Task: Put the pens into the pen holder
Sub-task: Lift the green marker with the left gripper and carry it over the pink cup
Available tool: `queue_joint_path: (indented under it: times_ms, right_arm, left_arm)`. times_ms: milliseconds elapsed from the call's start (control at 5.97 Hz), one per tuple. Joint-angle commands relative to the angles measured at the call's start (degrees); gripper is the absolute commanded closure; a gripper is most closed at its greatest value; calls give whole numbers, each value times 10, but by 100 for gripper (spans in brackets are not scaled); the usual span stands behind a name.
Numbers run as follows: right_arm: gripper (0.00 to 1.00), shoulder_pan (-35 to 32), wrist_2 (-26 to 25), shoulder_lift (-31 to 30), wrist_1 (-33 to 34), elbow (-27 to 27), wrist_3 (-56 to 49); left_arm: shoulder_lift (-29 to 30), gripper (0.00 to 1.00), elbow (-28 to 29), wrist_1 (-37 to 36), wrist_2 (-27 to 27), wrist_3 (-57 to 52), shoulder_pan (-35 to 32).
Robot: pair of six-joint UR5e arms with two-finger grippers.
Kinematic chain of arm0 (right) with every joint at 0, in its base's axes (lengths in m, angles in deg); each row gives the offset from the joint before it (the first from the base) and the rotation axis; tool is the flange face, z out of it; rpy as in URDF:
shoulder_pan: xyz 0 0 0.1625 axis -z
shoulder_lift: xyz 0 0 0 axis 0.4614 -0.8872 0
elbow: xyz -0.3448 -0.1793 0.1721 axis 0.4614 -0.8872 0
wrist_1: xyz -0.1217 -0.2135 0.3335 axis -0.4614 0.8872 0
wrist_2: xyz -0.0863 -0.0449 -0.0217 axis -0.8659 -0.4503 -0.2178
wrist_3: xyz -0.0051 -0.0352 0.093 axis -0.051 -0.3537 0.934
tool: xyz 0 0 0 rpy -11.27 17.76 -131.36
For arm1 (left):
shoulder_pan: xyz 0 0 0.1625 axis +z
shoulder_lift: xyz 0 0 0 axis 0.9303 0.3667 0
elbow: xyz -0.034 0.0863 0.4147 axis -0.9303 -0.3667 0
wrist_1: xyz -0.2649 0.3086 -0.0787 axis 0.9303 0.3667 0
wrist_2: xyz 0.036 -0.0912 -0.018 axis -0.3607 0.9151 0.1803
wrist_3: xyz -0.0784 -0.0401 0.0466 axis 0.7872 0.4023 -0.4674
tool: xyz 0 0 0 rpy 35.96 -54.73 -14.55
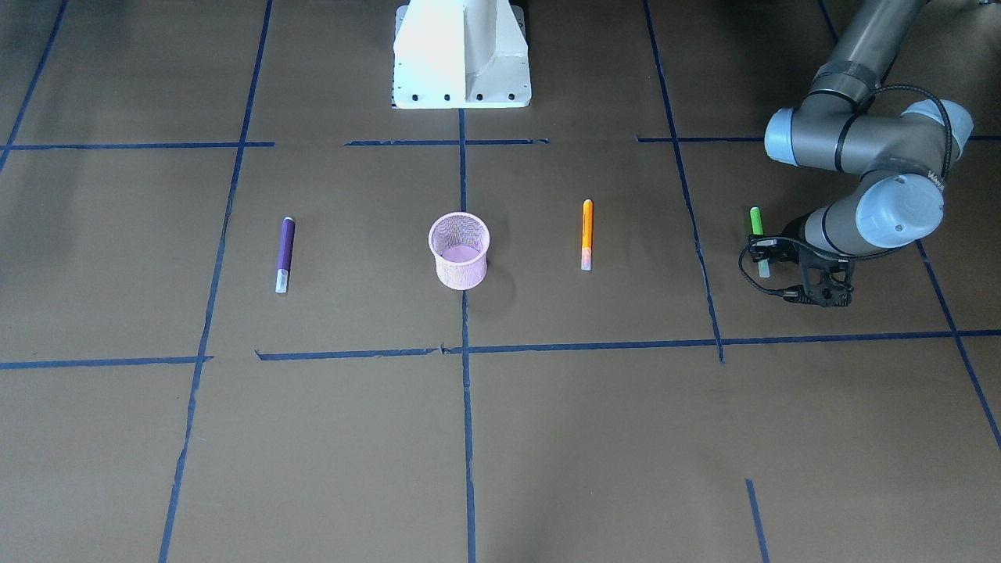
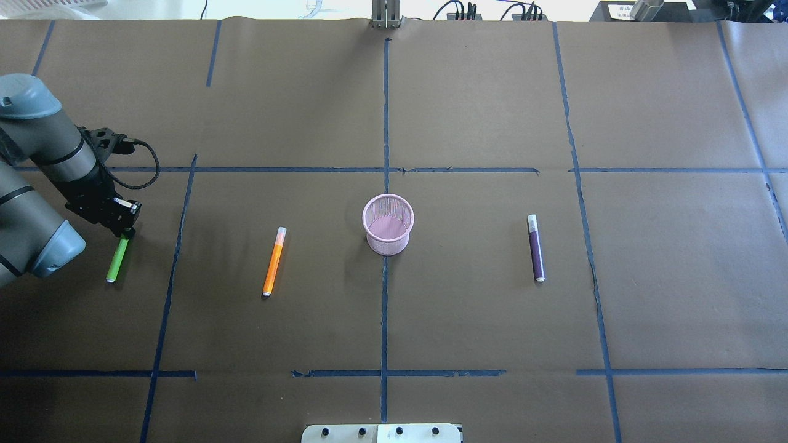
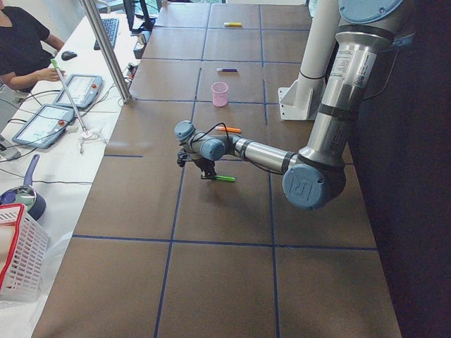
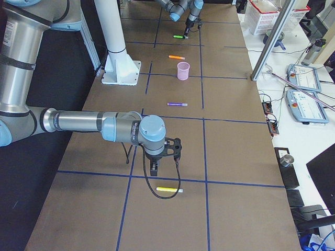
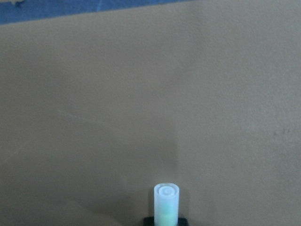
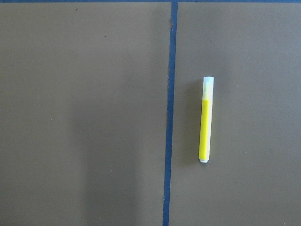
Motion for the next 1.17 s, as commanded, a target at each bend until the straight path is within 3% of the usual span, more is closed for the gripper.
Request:
queue_joint_path:
  times_ms: [0, 167, 502, 670, 837, 1005]
  right_arm:
    - [0, 0, 0, -2, 0, 2, 0]
    - [0, 0, 0, -2, 0, 3, 0]
    - [0, 0, 1, -2, -1, 3, 1]
    - [0, 0, 1, -2, -1, 3, 1]
    - [0, 0, 1, -2, -1, 3, 1]
    - [0, 0, 4, -2, 0, 2, 1]
  left_arm:
    - [24, 100, -103, 0, 0, 8, -1]
    - [68, 100, -126, 3, -1, 24, 0]
    - [143, 100, -200, 11, -100, 115, 60]
    - [162, 100, -203, 88, -163, 161, 75]
    - [162, 100, -191, 196, -268, 199, 128]
    - [162, 100, -192, 219, -424, 267, 198]
